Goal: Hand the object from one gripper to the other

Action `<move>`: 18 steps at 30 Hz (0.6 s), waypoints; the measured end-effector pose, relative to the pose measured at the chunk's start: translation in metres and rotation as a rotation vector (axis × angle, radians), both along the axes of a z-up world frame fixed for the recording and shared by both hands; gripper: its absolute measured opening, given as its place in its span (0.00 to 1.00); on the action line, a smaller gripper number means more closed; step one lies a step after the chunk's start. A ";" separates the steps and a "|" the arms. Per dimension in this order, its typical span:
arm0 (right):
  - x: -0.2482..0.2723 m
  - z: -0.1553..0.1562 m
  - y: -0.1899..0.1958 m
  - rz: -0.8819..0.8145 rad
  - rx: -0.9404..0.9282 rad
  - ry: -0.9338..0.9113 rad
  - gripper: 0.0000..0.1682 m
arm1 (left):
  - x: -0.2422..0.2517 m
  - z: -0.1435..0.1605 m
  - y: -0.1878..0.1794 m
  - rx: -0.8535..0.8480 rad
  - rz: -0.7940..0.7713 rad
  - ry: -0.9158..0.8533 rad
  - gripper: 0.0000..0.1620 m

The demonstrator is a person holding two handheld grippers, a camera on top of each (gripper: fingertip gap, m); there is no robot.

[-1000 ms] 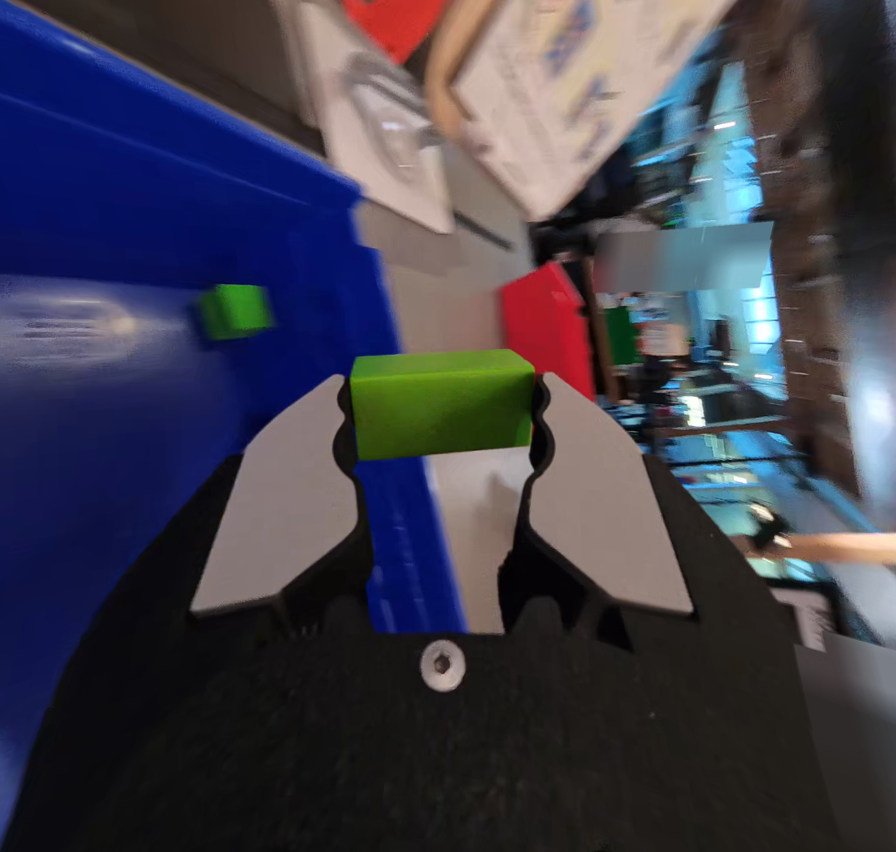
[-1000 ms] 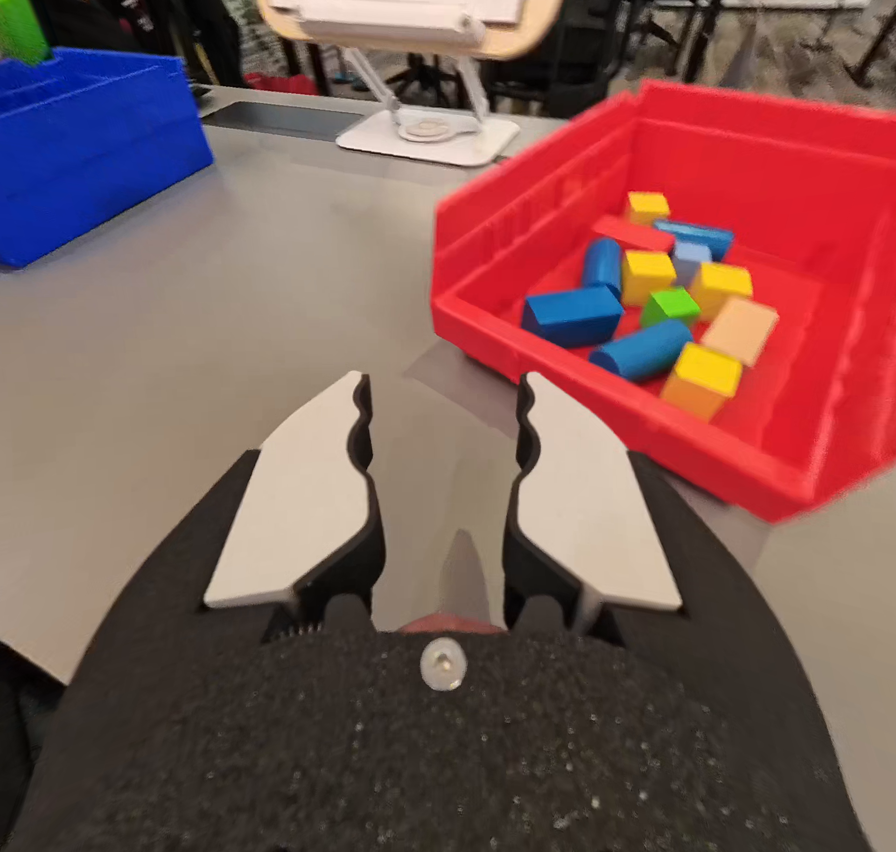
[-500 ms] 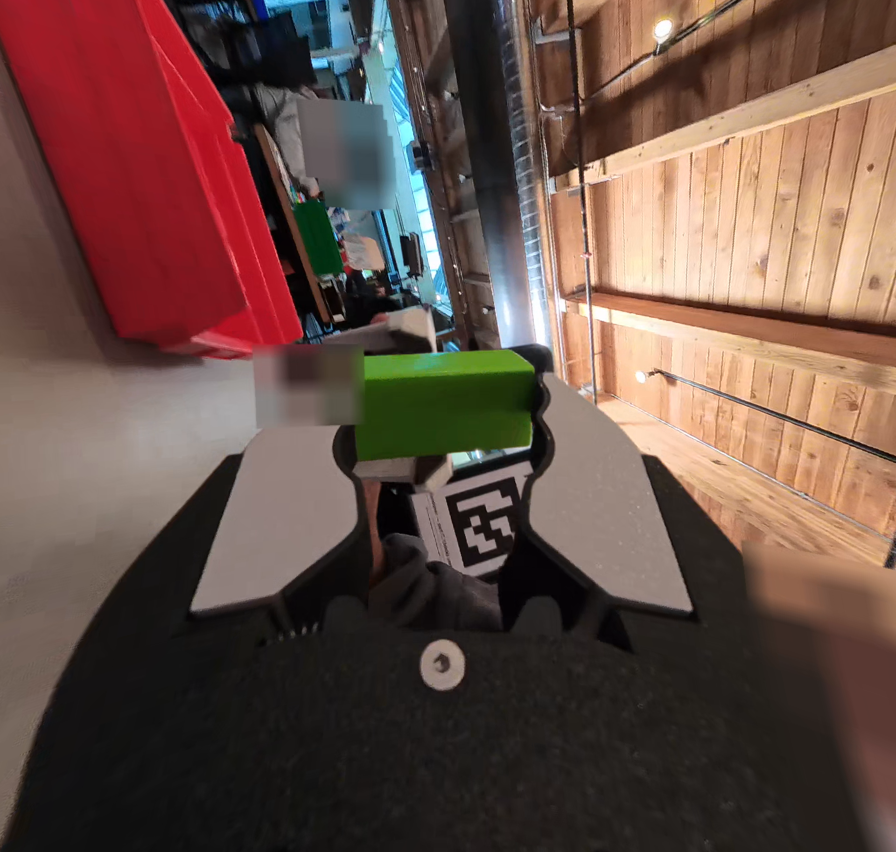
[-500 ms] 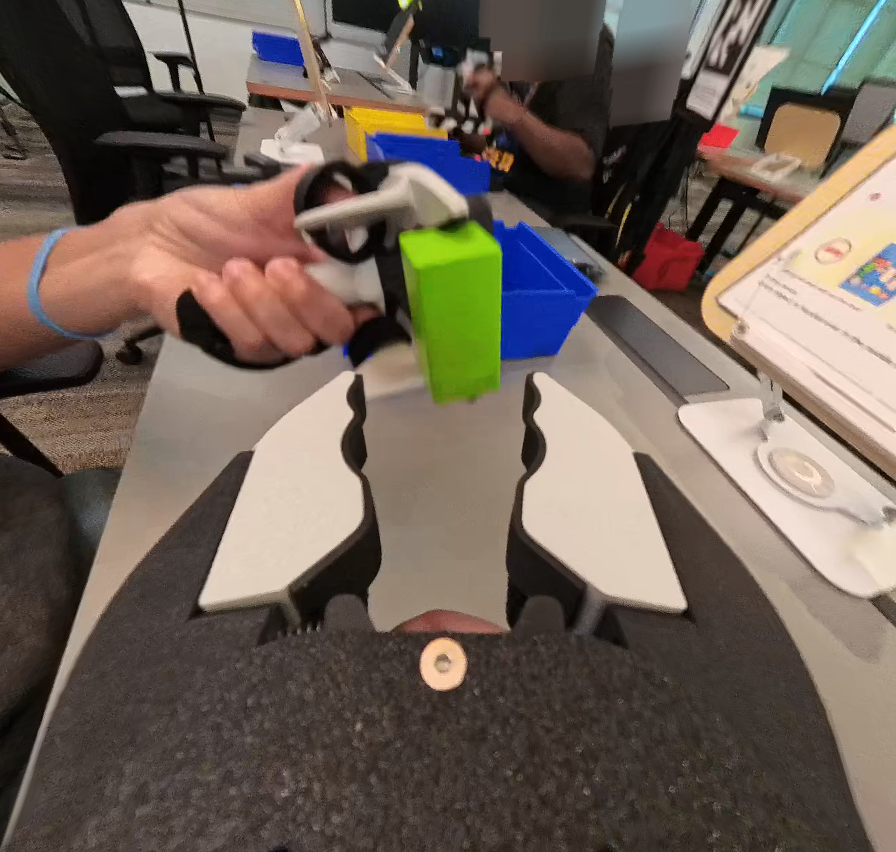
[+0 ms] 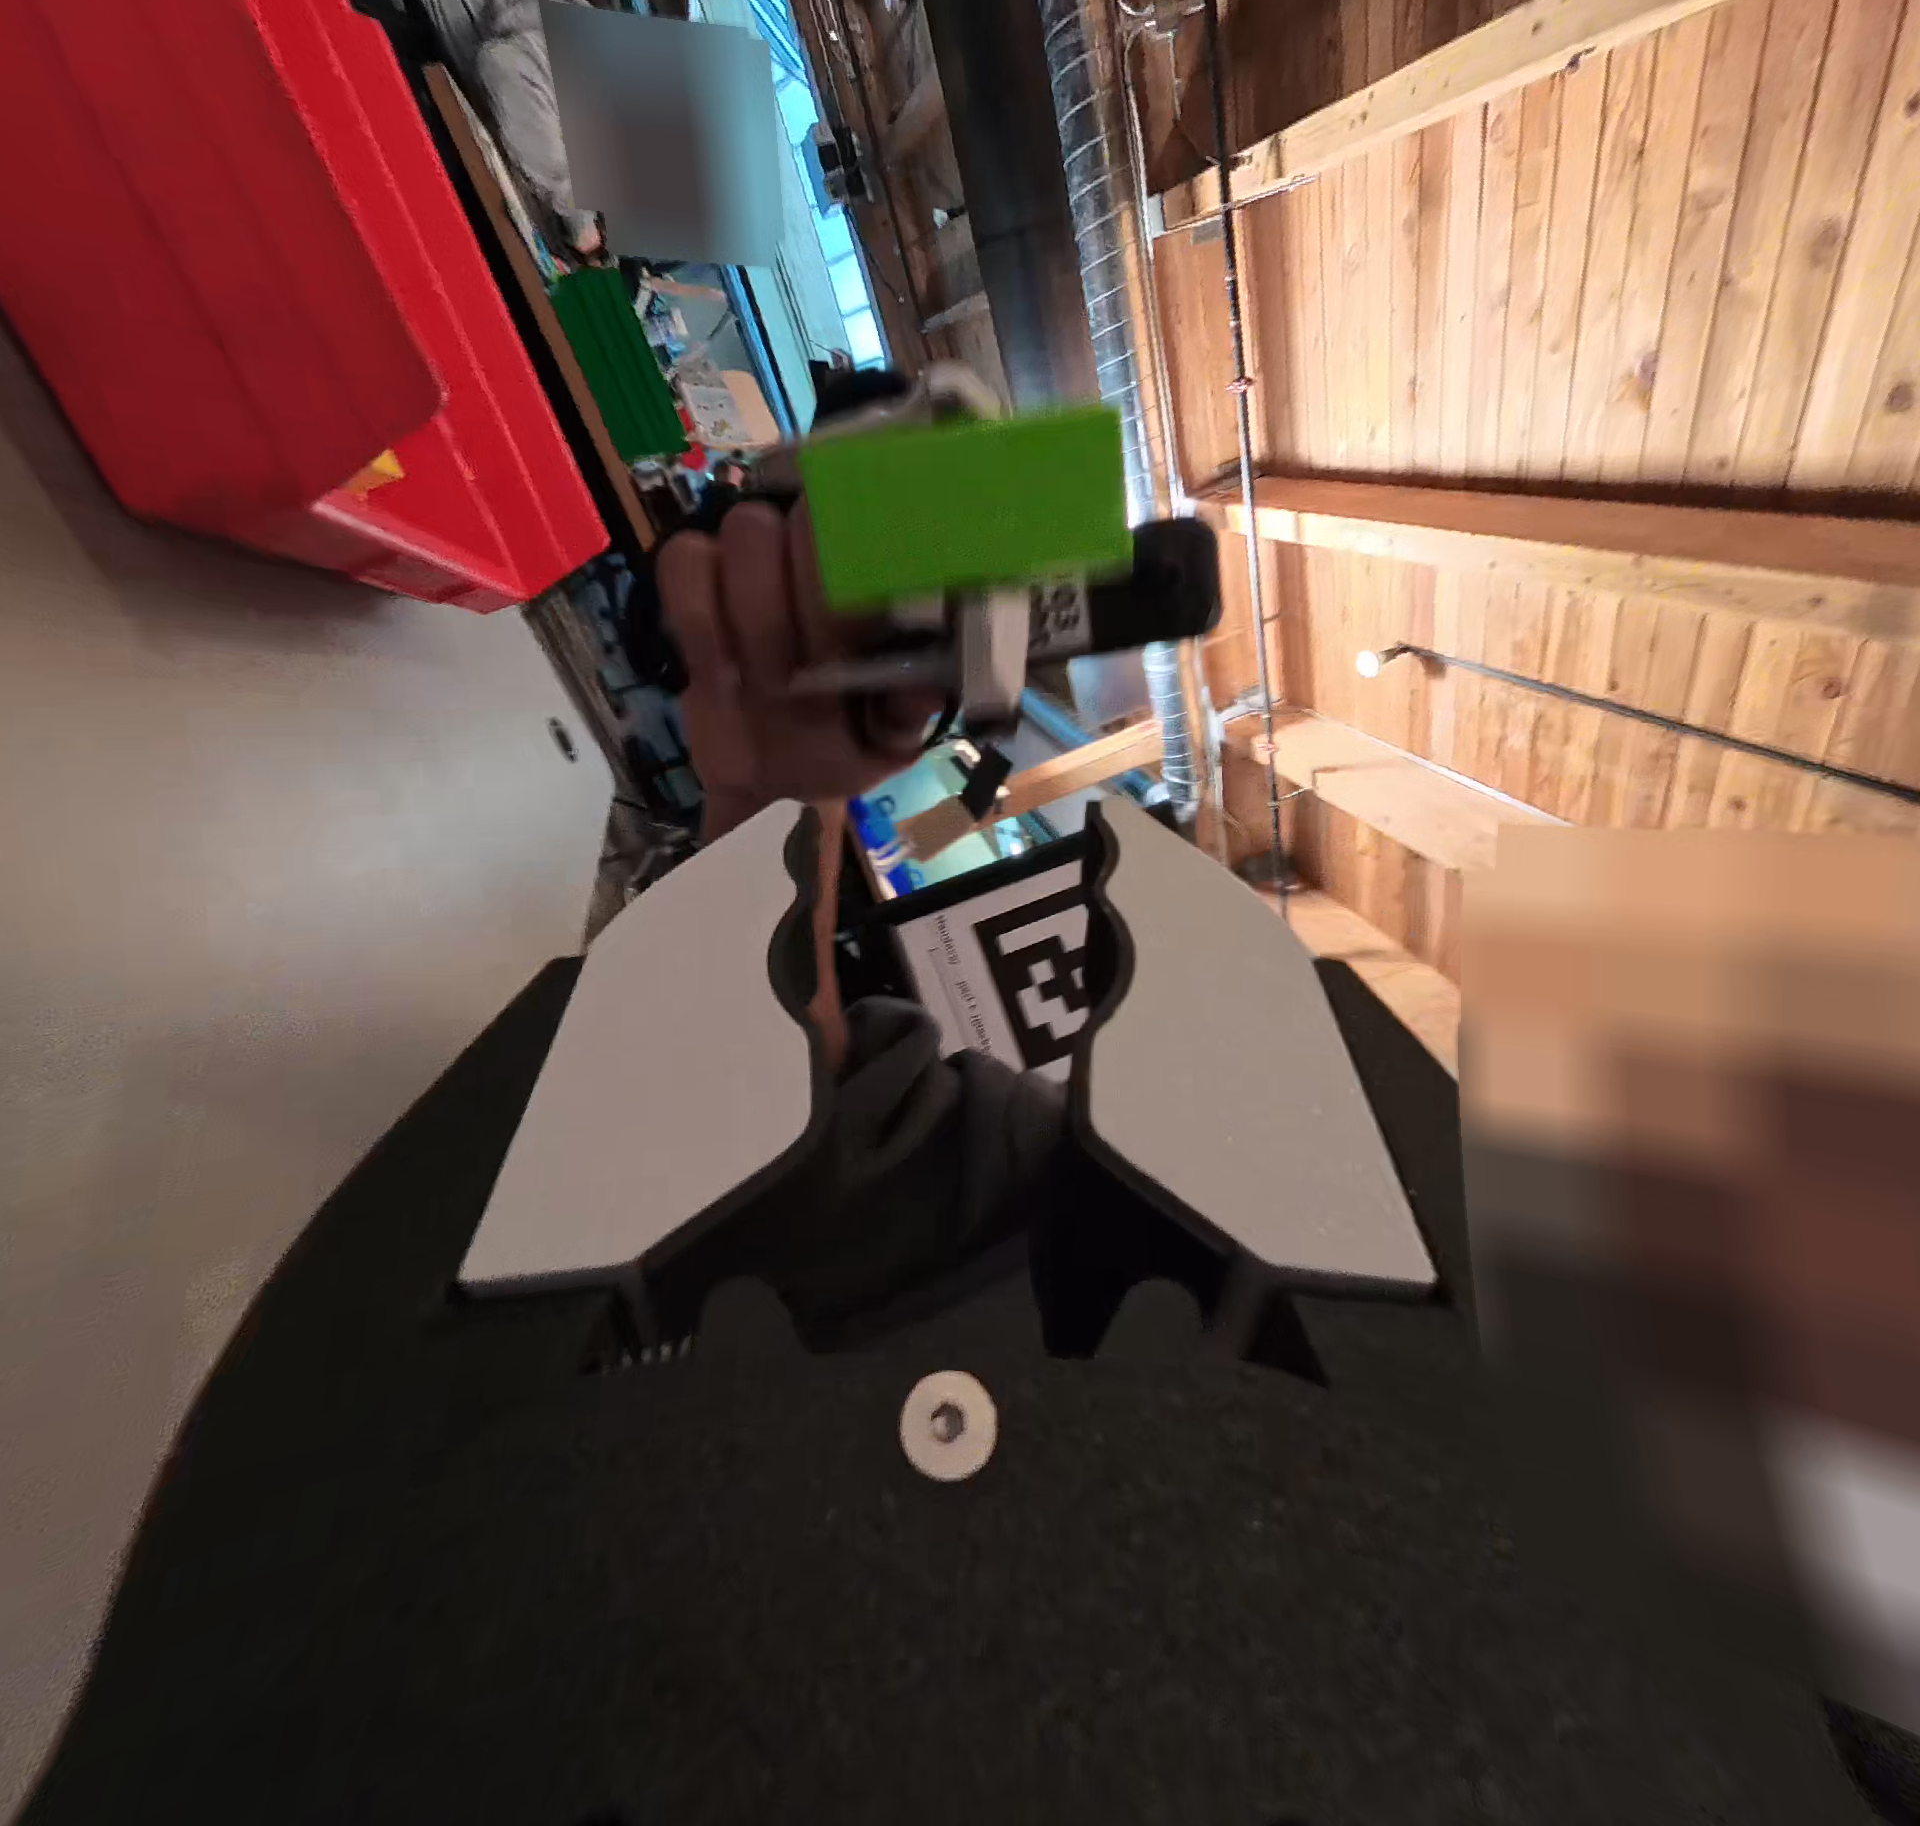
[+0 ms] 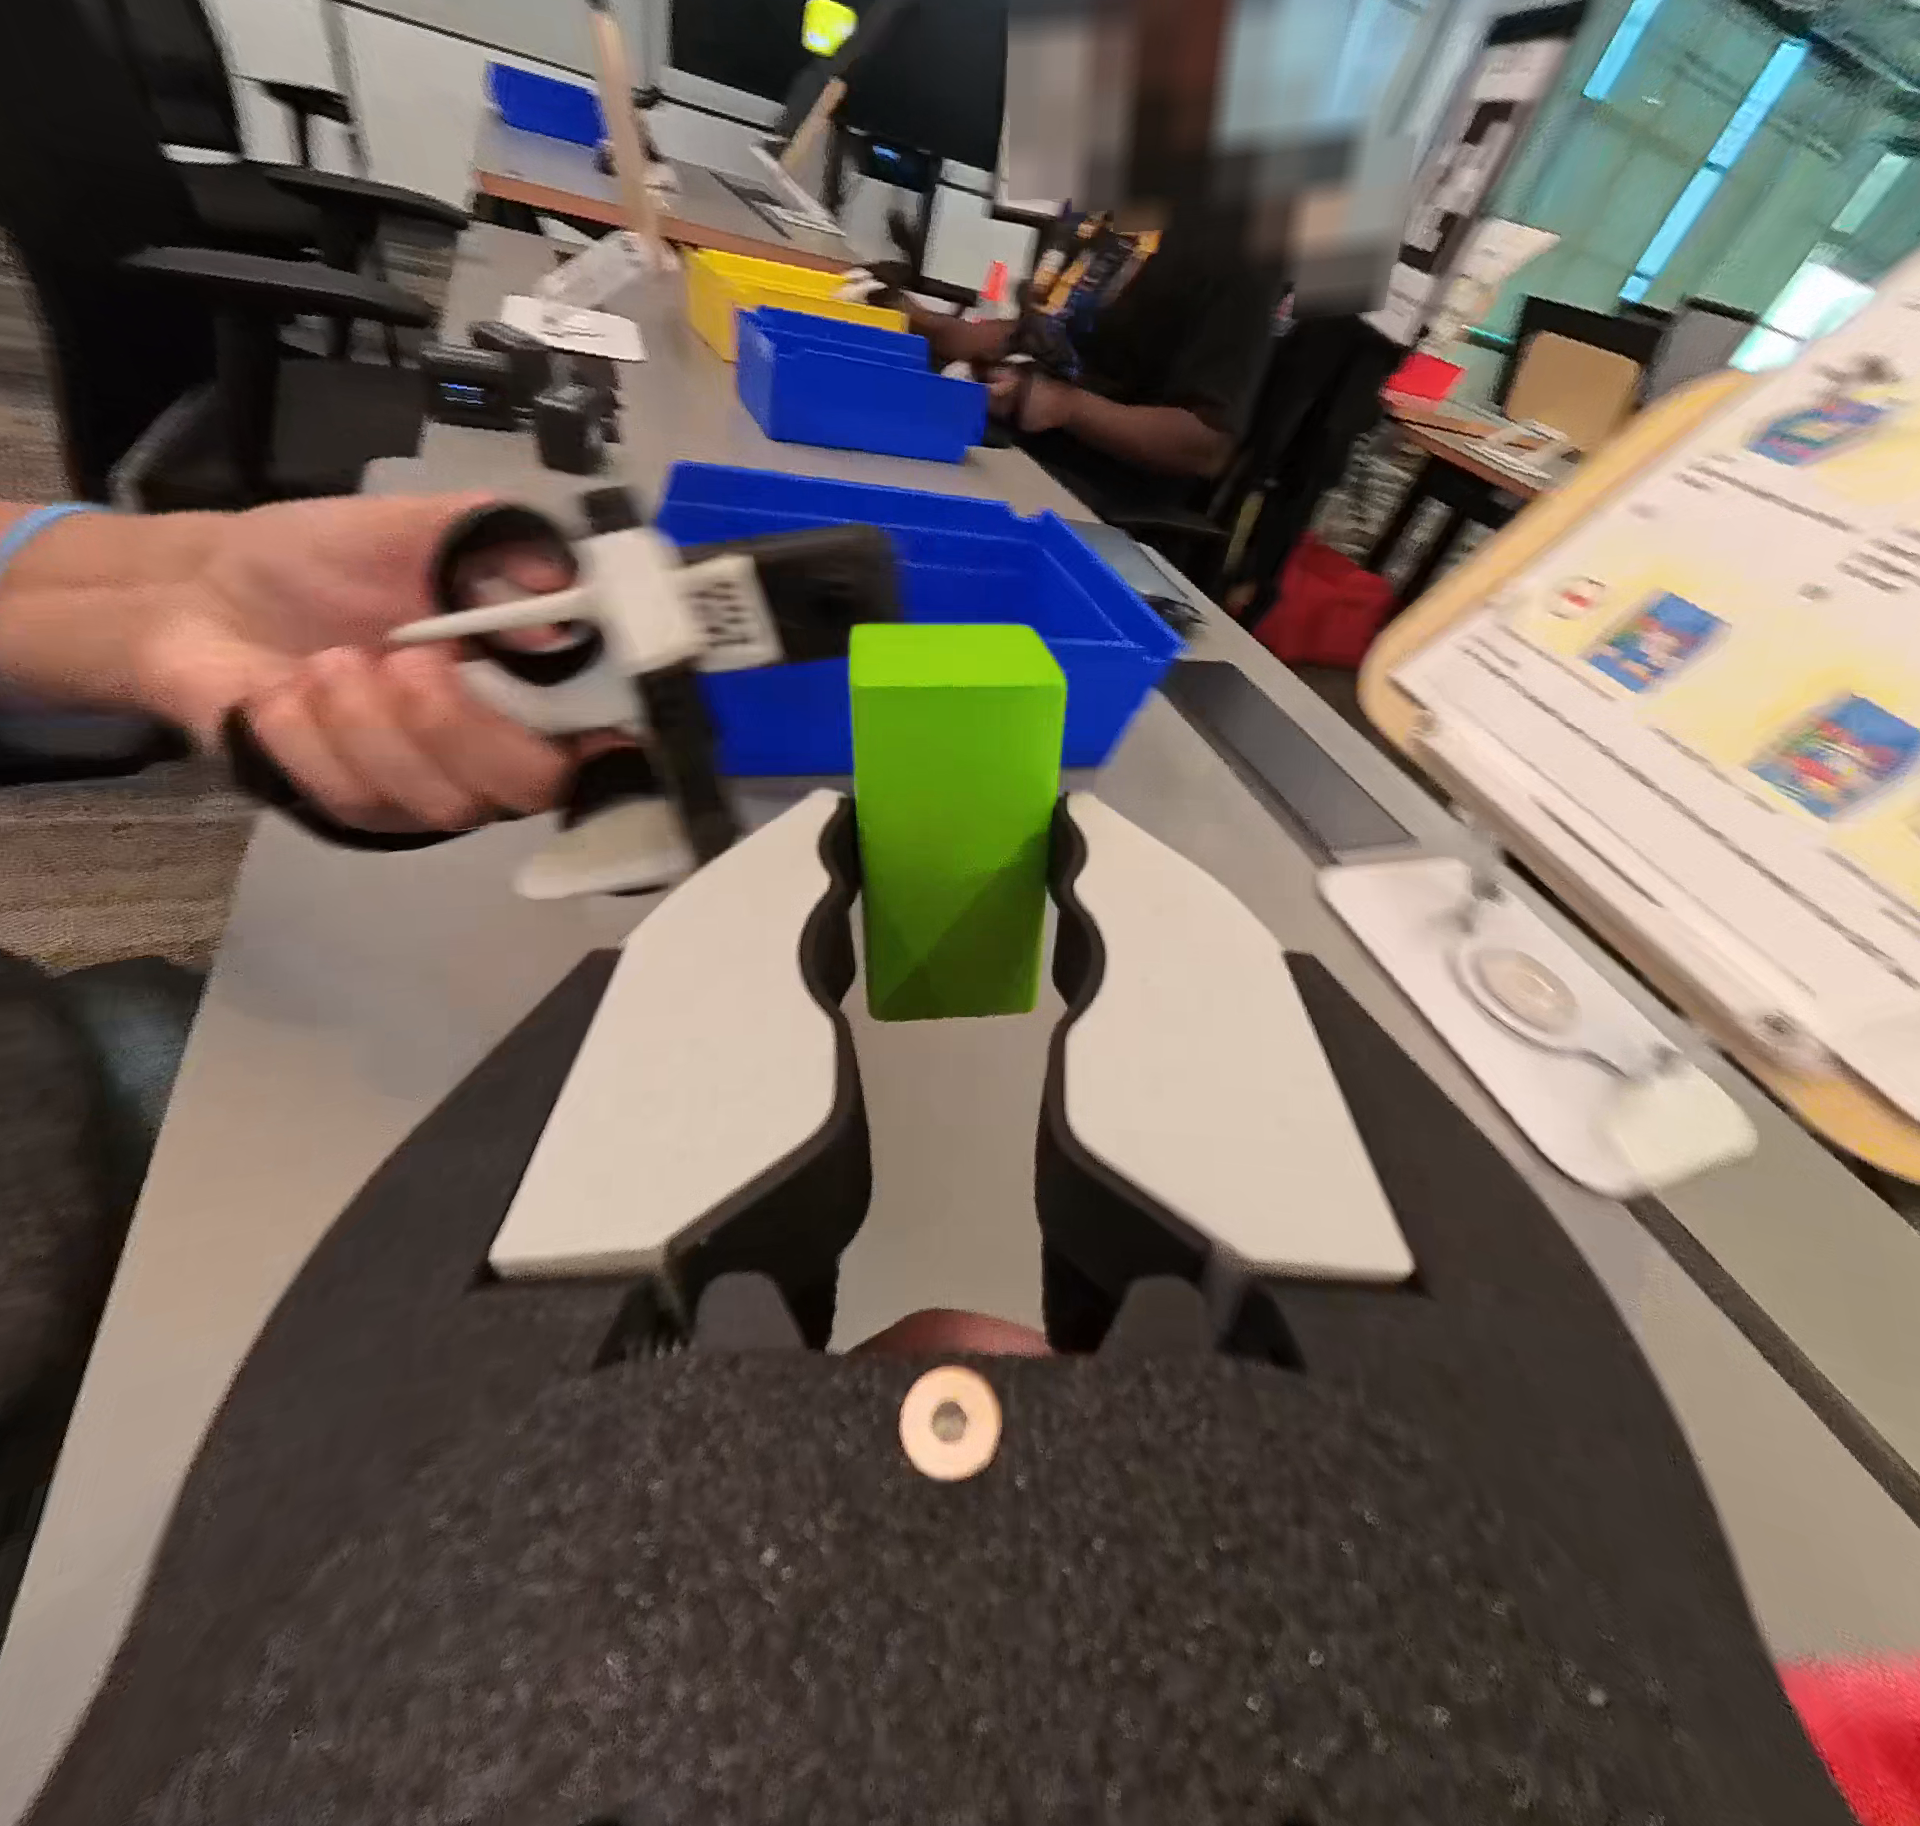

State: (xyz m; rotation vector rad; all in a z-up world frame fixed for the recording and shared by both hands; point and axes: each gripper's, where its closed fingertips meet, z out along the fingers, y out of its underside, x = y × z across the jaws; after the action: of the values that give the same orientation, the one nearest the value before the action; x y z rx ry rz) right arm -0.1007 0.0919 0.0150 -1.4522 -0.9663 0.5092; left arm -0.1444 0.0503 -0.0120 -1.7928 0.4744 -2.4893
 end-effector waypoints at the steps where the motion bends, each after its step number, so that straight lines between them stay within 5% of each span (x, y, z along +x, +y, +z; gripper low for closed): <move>1: 0.019 0.006 0.004 -0.054 -0.004 0.009 0.21 | -0.007 -0.012 -0.015 0.043 -0.013 0.013 0.29; 7: 0.199 0.020 0.048 -0.670 -0.249 0.113 0.21 | -0.038 -0.076 -0.064 0.234 0.008 0.166 0.31; 11: 0.303 -0.037 0.078 -1.037 -0.619 0.064 0.21 | -0.036 -0.089 -0.062 0.396 0.022 0.280 0.30; 18: 0.375 -0.144 0.118 -1.248 -1.139 -0.100 0.21 | -0.041 -0.087 -0.055 0.442 0.040 0.290 0.30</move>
State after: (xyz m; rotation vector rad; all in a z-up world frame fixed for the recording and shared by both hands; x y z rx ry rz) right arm 0.2744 0.2097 -0.1288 -2.7178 0.4324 -0.0273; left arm -0.1852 -0.0045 -0.0988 -1.9409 0.9078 -1.9012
